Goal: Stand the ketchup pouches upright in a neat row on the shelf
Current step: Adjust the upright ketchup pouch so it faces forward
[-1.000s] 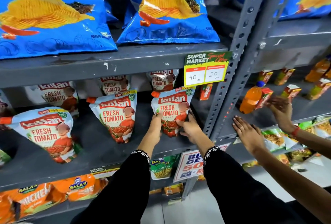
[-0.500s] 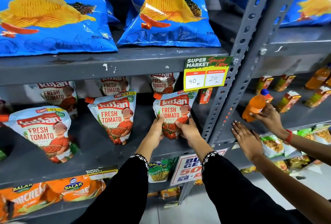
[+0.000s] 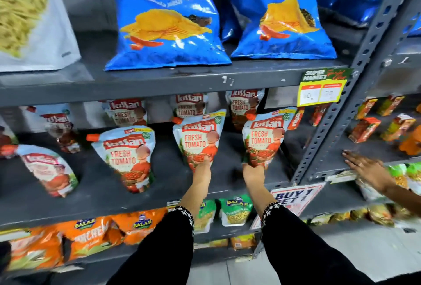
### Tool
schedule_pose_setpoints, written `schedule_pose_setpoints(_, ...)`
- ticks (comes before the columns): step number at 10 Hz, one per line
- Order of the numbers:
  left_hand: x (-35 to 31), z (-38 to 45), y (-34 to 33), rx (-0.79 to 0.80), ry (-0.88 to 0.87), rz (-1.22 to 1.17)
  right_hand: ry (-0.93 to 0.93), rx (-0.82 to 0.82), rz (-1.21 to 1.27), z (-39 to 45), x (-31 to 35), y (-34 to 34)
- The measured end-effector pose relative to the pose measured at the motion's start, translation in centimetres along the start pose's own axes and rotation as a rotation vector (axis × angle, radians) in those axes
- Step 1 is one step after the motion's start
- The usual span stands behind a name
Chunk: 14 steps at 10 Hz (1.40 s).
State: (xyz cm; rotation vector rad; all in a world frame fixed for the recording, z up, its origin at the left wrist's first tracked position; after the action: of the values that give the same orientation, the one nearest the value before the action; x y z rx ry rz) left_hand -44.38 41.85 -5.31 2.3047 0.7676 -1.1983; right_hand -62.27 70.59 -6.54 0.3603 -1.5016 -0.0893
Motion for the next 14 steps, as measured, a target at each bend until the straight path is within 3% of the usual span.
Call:
schedule_pose_setpoints(1, -1.0, -0.4, 3.1, -0.028, 0.001, 0.017, -0.340, 0.042, 0.093, -6.4, 5.5, -13.3)
schedule_pose_setpoints(3, -1.9, 1.0, 6.6, 0.032, 0.024, 0.031, -0.402, 0.054, 0.016, -8.4, 7.8, -19.6)
schedule_pose_setpoints(6, -3.7, 4.0, 6.2, 0.070, -0.019, -0.041, -0.277, 0.182, 0.241, -5.0, 10.2, -23.2)
schedule_pose_setpoints(8, -3.8, 4.0, 5.7, 0.110, -0.055, -0.055, -0.262, 0.274, 0.237, -4.7, 10.5, -23.7)
schedule_pose_setpoints(14, -3.2, 3.0, 6.7, 0.109, -0.060, -0.020, -0.272, 0.246, 0.216, -6.5, 10.2, -23.6)
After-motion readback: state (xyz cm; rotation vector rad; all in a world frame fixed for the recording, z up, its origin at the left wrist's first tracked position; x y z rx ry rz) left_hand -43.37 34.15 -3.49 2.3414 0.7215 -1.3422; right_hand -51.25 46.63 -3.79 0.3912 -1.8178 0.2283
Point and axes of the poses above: each hand's wrist, its own z-axis towards the middle knuckle, its own y-axis out of the back of the hand, x = y × z, the point moved 8 cm from there along z, towards the middle knuckle, and after that the axes turned 5 degrees about y, right-handed, at the moved point
